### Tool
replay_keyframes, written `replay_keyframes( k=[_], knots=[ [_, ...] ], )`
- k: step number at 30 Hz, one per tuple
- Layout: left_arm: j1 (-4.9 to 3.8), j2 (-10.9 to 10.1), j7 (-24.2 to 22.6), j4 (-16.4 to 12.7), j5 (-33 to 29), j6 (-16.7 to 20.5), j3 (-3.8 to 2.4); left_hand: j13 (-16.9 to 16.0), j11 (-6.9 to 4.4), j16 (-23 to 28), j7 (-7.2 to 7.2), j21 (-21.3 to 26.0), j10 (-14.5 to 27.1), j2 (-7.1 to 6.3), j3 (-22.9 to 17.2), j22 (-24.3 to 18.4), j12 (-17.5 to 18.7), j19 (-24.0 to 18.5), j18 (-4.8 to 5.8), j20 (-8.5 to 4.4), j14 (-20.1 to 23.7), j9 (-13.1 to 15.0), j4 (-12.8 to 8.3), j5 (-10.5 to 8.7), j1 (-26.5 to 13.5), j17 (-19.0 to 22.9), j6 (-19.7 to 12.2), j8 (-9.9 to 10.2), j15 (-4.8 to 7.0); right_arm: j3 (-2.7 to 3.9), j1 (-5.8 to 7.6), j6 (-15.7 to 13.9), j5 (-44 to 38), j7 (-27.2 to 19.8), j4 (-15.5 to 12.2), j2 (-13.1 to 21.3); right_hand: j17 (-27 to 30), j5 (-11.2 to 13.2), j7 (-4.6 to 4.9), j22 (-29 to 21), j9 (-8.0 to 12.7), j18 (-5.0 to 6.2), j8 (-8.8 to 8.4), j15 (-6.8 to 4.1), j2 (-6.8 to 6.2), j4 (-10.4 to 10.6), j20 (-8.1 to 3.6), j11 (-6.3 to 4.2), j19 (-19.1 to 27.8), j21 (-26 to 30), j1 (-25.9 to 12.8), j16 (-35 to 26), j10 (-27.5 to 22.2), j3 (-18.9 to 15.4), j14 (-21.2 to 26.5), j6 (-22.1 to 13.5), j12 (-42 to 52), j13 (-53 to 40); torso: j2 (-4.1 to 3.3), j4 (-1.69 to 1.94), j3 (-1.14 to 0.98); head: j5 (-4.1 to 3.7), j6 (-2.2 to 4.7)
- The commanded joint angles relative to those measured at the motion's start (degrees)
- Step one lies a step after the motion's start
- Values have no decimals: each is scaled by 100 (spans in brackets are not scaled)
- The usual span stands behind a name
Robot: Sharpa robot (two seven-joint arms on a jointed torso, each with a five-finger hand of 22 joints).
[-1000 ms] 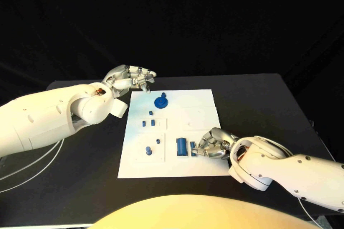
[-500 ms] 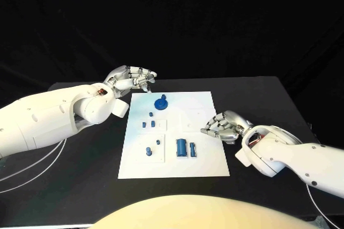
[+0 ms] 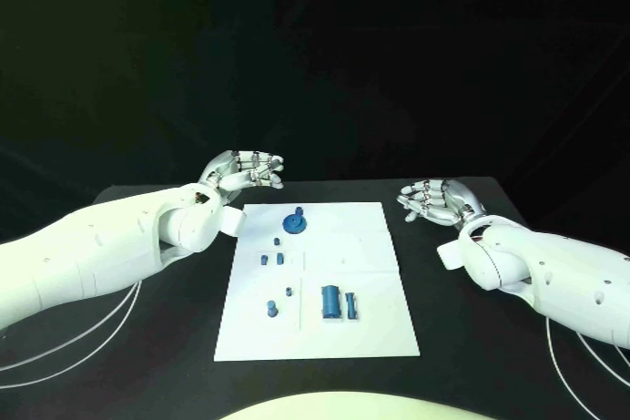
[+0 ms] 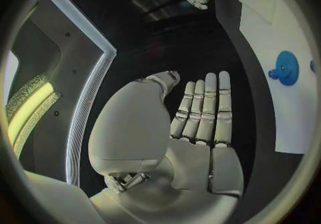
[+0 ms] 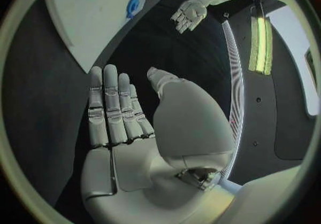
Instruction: Assemble the parts on the task board
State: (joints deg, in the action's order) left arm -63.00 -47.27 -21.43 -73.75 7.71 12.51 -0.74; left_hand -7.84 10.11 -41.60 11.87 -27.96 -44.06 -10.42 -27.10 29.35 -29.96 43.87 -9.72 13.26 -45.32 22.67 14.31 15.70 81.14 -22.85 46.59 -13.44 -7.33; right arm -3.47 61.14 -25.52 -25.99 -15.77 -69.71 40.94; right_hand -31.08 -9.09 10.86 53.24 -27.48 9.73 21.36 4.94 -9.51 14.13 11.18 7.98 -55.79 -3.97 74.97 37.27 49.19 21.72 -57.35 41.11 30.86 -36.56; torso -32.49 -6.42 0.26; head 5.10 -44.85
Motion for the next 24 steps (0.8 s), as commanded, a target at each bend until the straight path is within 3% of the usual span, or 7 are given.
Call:
replay_keyframes(
  k=[1,6,7,14,15,17,24],
  knots=[
    [8,109,-536,145,-467,490,-5,316,17,777,34,483,-260,-26,16,-356,477,32,-69,107,17,-64,85,10,91,342,-31,-41,-70,20,17,600,909,-907,347,-124,319,-22,215,-548,212,62,-94,74,-47,-43,118,106,202,40,9,-529,102,56,100,52,-454,751,41,-5,-12,7,145],
    [18,294,-680,406,-645,514,-5,424,149,2125,-100,1510,-534,-8,135,-1128,1432,-107,-46,301,107,-308,175,7,100,703,-99,20,-259,49,66,783,1202,-1145,776,-324,946,-19,254,-1719,630,73,-415,310,-23,-219,335,235,734,47,0,-1734,108,47,461,200,-1215,2027,49,-17,-51,45,299],
    [8,242,-294,330,-293,295,-2,784,-1011,4160,-1187,2796,4406,1042,2710,-2935,2996,-4387,972,-1326,4532,-2267,-1431,-1570,-2389,2285,-4659,1344,733,39,49,336,651,-571,667,-259,3108,909,-1086,-5324,2748,-973,-2136,-494,951,-1413,-1118,-798,5579,397,-2249,-3727,-4919,-2172,5735,-4111,-3086,3656,36,-7,-20,20,197],
    [43,244,-363,82,-354,660,8,784,-1011,4160,-1187,2796,4406,1042,2710,-2935,2996,-4387,972,-1326,4532,-2267,-1431,-1570,-3712,2285,-4659,1344,733,81,29,39,915,-683,302,-173,3108,909,-1086,-5324,2748,-973,-2136,-494,951,-1413,-1118,-798,5579,397,-3462,-3727,-4919,-2172,5735,-4111,-3086,3656,57,133,-22,-94,379],
    [53,244,-381,18,-370,755,10,784,-1011,4160,-1187,2796,4406,1042,2710,-2935,2996,-4387,972,-1326,4532,-2267,-1431,-1570,-3874,2285,-4659,1344,733,92,24,-39,984,-713,207,-151,3108,909,-1086,-5324,2748,-973,-2136,-494,951,-1413,-1118,-798,5579,397,-7497,-3727,-4919,-2172,5735,-4111,-3086,3656,62,169,-22,-124,427],
    [74,246,-424,-137,-407,981,16,784,-1011,4160,-1187,2796,4406,1042,2710,-2935,2996,-4387,972,-1326,4532,-2267,-1431,-1570,-8114,2285,-4659,1344,733,118,12,-224,1148,-783,-20,-97,3108,909,-1086,-5324,2748,-973,-2136,-494,951,-1413,-1118,-798,5579,397,-7497,-3727,-4919,-2172,5735,-4111,-3086,3656,75,255,-23,-194,540],
    [189,253,-649,-946,-606,2171,48,784,-1011,4160,-1187,2796,4406,1042,2710,-2935,2996,-4387,972,-1326,4532,-2267,-1431,-1570,-8114,2285,-4659,1344,733,250,-51,-1168,1985,-1140,-1177,175,3108,909,-1086,-5324,2748,-973,-2136,-494,951,-1413,-1118,-798,5579,397,-7497,-3727,-4919,-2172,5735,-4111,-3086,3656,120,566,-26,-449,948]
  ],
)
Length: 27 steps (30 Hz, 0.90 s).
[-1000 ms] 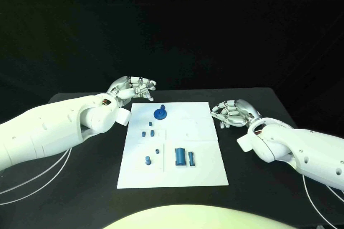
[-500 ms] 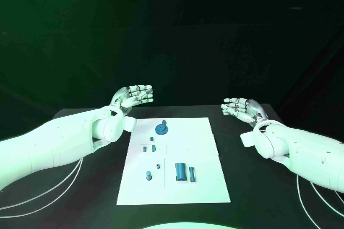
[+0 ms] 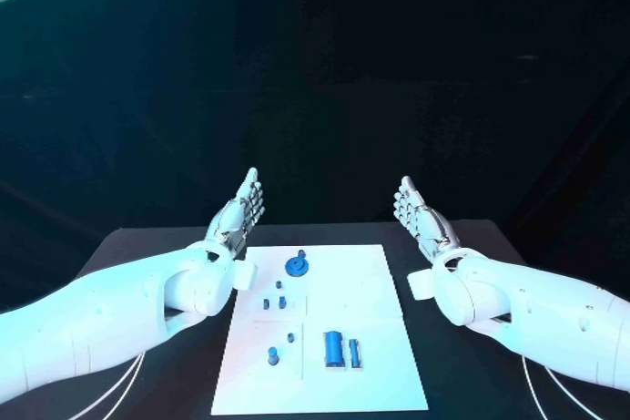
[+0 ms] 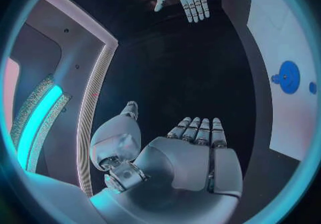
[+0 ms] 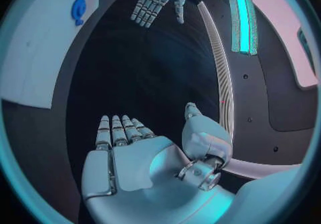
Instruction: Assemble the parts on the task board
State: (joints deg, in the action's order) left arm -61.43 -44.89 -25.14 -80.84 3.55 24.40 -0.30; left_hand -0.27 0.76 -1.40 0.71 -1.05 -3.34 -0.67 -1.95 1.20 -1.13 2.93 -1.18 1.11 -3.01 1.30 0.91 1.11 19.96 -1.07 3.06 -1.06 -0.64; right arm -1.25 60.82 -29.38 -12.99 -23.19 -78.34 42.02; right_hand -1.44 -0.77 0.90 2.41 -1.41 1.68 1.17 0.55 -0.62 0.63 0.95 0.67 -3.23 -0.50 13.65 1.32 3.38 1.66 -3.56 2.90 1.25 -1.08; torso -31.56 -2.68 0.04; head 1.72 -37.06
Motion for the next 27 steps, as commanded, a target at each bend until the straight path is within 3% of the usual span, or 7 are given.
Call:
replay_keyframes(
  k=[1,4,10,27],
  knots=[
    [45,15,-305,-336,-214,1126,7,27,-76,140,-71,105,334,67,195,-120,113,-293,118,-111,301,-130,-91,-111,-1996,107,-306,106,64,43,-27,-891,782,-439,-447,99,144,77,-90,-241,141,-168,-117,-55,62,-63,-95,-67,323,50,-1365,-132,-338,-166,356,-290,-125,108,30,216,-3,-130,200],
    [85,17,-384,-620,-283,1543,18,27,-76,140,-71,105,334,67,195,-120,113,-293,118,-111,301,-130,-91,-111,-1996,107,-306,106,64,87,-47,-1199,1055,-556,-824,187,144,77,-90,-241,141,-168,-117,-55,62,-63,-95,-67,323,50,-1365,-132,-338,-166,356,-290,-125,108,37,264,-4,-169,263],
    [124,19,-460,-893,-350,1944,29,27,-76,140,-71,105,334,67,195,-120,113,-293,118,-111,301,-130,-91,-111,-1996,107,-306,106,64,124,-65,-1467,1293,-657,-1153,265,144,77,-90,-241,141,-168,-117,-55,62,-63,-95,-67,323,50,-1365,-132,-338,-166,356,-290,-125,108,38,268,-4,-172,268],
    [126,20,-465,-912,-355,1971,30,27,-76,140,-71,105,334,67,195,-120,113,-293,118,-111,301,-130,-91,-111,-1996,107,-306,106,64,125,-66,-1474,1299,-660,-1162,267,144,77,-90,-241,141,-168,-117,-55,62,-63,-95,-67,323,50,-1365,-132,-338,-166,356,-290,-125,108,38,268,-4,-172,268]
  ],
)
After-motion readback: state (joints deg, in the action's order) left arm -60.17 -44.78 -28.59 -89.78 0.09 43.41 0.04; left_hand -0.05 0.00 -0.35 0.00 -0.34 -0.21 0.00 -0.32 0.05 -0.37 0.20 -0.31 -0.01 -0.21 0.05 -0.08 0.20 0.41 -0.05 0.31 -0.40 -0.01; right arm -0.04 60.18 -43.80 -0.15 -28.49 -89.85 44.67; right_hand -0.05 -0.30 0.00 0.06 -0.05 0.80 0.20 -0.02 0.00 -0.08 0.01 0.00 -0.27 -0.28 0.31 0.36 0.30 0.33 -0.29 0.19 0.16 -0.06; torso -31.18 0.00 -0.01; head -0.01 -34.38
